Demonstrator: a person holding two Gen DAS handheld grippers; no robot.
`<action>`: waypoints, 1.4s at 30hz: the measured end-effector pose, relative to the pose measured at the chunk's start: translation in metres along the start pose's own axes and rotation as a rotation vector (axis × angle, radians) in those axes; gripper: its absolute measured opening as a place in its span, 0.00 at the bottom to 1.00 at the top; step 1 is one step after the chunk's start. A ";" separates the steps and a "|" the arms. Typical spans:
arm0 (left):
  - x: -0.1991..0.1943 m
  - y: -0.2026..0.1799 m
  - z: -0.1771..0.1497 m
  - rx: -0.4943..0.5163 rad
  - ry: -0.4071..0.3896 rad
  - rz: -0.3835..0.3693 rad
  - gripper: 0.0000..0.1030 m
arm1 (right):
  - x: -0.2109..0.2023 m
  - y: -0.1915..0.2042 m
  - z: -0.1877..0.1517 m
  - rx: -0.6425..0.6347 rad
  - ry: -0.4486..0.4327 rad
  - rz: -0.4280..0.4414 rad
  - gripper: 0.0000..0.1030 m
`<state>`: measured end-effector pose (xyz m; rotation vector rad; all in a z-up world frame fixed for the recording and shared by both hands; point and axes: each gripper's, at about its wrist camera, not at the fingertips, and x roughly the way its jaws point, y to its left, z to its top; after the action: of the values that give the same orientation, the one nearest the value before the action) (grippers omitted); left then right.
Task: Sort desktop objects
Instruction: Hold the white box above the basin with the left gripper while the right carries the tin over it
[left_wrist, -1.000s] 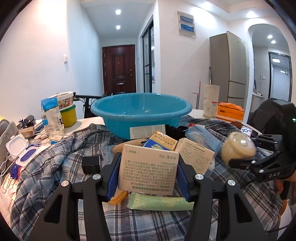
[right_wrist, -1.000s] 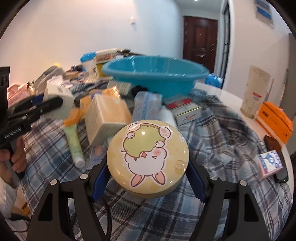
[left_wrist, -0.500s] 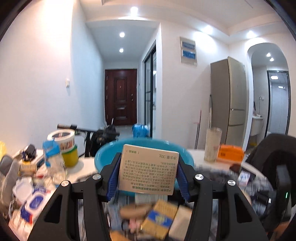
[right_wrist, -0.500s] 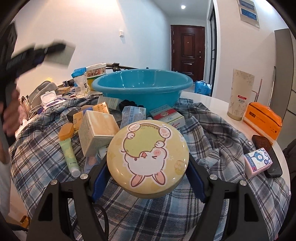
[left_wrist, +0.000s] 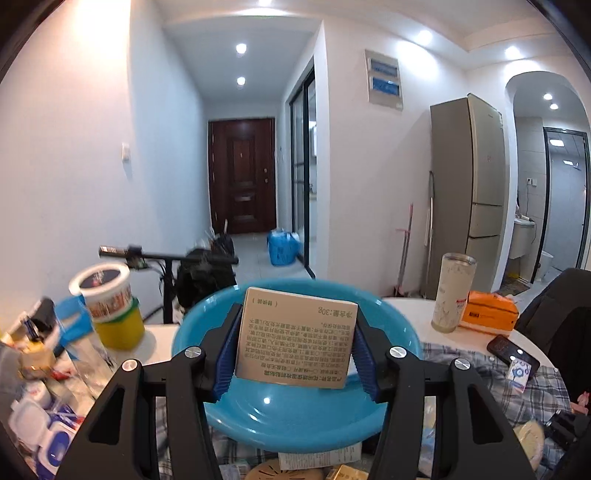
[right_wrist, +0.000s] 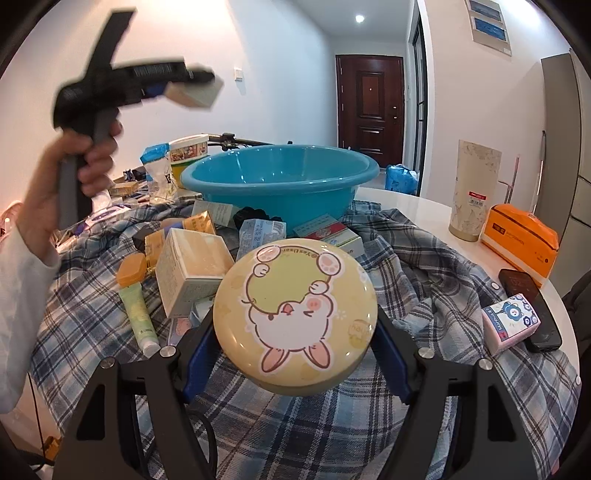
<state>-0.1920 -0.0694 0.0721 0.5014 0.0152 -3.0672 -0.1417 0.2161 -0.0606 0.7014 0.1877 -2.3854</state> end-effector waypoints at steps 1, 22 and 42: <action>0.005 0.005 -0.005 -0.006 0.005 0.004 0.55 | -0.001 -0.001 0.002 0.012 -0.015 0.008 0.72; 0.017 0.025 -0.024 -0.078 0.017 0.024 0.55 | 0.024 0.033 0.155 -0.002 -0.283 0.113 0.72; 0.020 0.038 -0.024 -0.089 0.022 0.047 0.55 | 0.100 0.007 0.187 0.111 -0.304 0.074 0.72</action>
<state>-0.2023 -0.1075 0.0432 0.5223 0.1372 -2.9993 -0.2845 0.1012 0.0453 0.3796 -0.0983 -2.4087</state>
